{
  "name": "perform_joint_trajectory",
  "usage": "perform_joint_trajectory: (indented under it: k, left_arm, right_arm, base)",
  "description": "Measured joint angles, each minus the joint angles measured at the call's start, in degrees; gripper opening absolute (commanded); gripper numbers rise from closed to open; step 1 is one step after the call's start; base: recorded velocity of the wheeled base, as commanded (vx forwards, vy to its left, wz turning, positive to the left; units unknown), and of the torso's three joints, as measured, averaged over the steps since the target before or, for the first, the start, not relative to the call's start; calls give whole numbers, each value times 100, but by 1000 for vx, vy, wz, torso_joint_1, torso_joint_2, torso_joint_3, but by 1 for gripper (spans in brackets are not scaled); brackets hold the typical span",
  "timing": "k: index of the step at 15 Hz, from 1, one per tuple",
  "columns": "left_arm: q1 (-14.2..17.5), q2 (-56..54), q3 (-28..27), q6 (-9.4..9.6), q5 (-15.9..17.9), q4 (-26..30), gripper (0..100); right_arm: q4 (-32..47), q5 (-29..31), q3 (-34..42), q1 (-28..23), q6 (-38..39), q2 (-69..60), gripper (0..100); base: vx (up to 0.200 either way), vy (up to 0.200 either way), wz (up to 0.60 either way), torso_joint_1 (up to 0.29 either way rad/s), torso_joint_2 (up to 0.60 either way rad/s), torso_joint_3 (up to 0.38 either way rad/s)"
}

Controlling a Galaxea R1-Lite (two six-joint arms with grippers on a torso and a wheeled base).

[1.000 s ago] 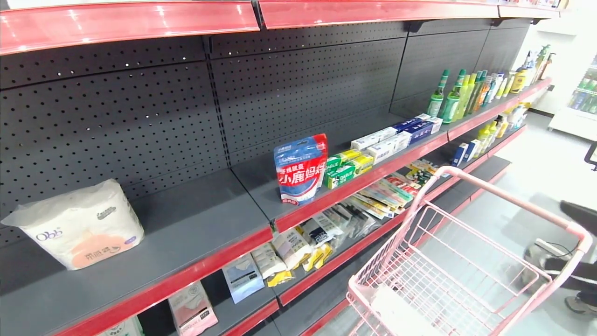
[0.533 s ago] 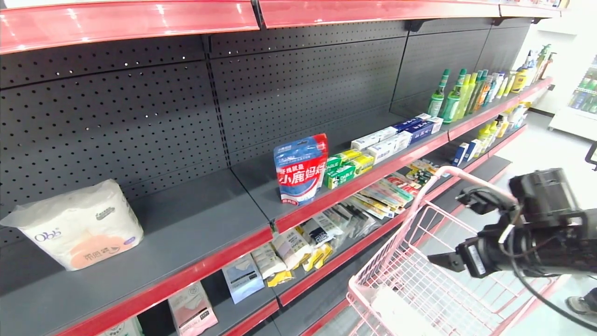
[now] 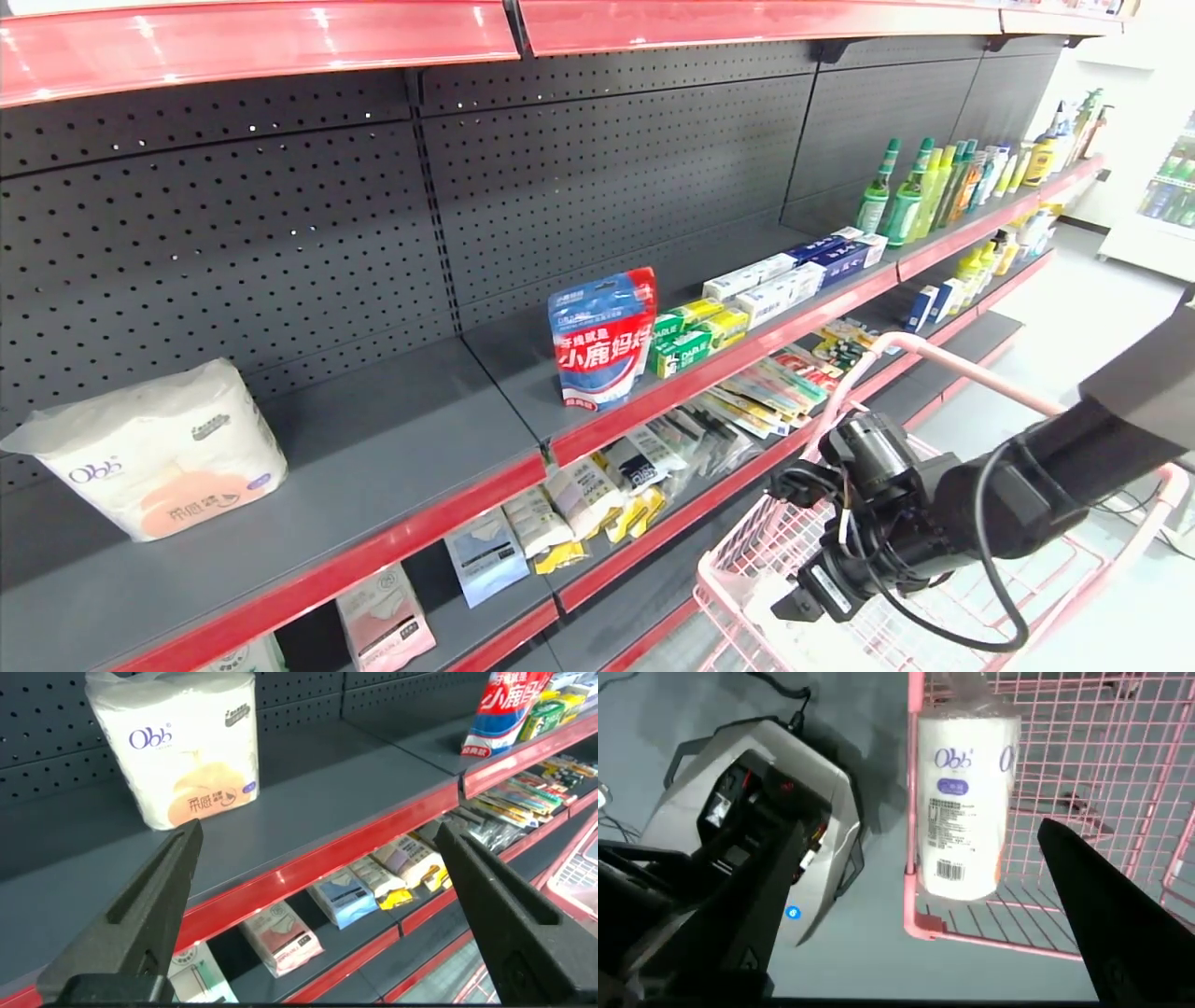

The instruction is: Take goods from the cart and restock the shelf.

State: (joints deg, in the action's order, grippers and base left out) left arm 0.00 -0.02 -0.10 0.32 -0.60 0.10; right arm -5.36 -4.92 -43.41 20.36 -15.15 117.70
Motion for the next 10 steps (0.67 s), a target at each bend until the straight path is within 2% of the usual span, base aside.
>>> perform_joint_trajectory:
  k: [3, 10]
  left_arm:
    - [-2, 0, 0, 1, 0, 0, 100]
    - [-2, 0, 0, 1, 0, 0, 100]
  right_arm:
    - [4, 17, -101, 91, -255, 429, 100]
    - [9, 246, -154, 67, -321, 837, 100]
  base:
    - [0, 0, 0, -63, 126, 76]
    - [0, 0, 0, -85, 185, 102]
